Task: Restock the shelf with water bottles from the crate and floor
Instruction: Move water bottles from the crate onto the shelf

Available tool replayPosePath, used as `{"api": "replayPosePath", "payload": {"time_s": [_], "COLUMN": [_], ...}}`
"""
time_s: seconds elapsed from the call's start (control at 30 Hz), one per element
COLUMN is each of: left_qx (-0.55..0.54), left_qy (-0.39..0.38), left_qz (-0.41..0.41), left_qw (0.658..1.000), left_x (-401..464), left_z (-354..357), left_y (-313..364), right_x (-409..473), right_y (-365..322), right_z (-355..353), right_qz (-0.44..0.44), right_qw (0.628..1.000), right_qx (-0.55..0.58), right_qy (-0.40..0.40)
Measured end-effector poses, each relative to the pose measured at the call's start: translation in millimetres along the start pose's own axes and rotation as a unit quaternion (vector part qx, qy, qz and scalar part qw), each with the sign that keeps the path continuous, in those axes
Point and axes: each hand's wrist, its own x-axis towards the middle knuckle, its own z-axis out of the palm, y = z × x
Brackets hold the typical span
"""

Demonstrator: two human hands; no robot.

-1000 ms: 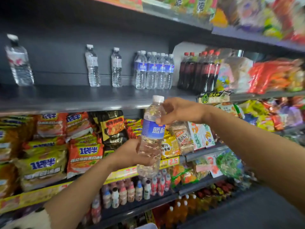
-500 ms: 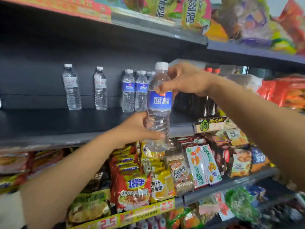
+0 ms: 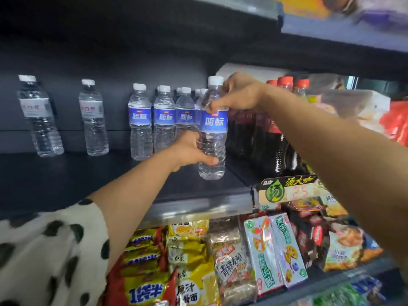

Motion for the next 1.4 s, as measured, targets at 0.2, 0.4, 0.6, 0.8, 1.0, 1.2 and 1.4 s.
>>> {"api": "replayPosePath", "payload": {"time_s": [0.2, 0.4, 0.6, 0.8, 1.0, 1.2, 1.4], "left_qx": [0.065, 0.128, 0.179, 0.203, 0.207, 0.194, 0.186], "left_qy": [0.034, 0.079, 0.119, 0.137, 0.151, 0.163, 0.167], "left_qz": [-0.023, -0.051, -0.058, -0.068, -0.073, -0.073, -0.068], "left_qw": [0.997, 0.987, 0.975, 0.967, 0.964, 0.965, 0.966], "left_x": [32.8, 54.6, 68.6, 76.5, 82.7, 91.7, 94.8], "left_z": [13.8, 16.4, 23.6, 26.5, 28.5, 29.8, 30.6], "left_y": [-13.6, -17.4, -16.5, -17.1, -19.6, -26.3, -27.6], "right_x": [35.4, 64.2, 84.4, 93.1, 95.4, 96.1, 99.4], "right_y": [34.3, 48.4, 60.7, 62.6, 61.5, 63.9, 65.4], "right_z": [4.7, 6.6, 6.4, 7.9, 9.5, 12.5, 17.6], "right_qz": [0.025, 0.044, 0.065, 0.073, 0.074, 0.07, 0.07], "right_qw": [0.999, 0.998, 0.993, 0.991, 0.992, 0.995, 0.995], "right_qx": [0.001, 0.006, 0.073, 0.074, 0.054, 0.038, 0.053], "right_qy": [-0.038, -0.05, -0.069, -0.079, -0.087, -0.066, -0.053]}}
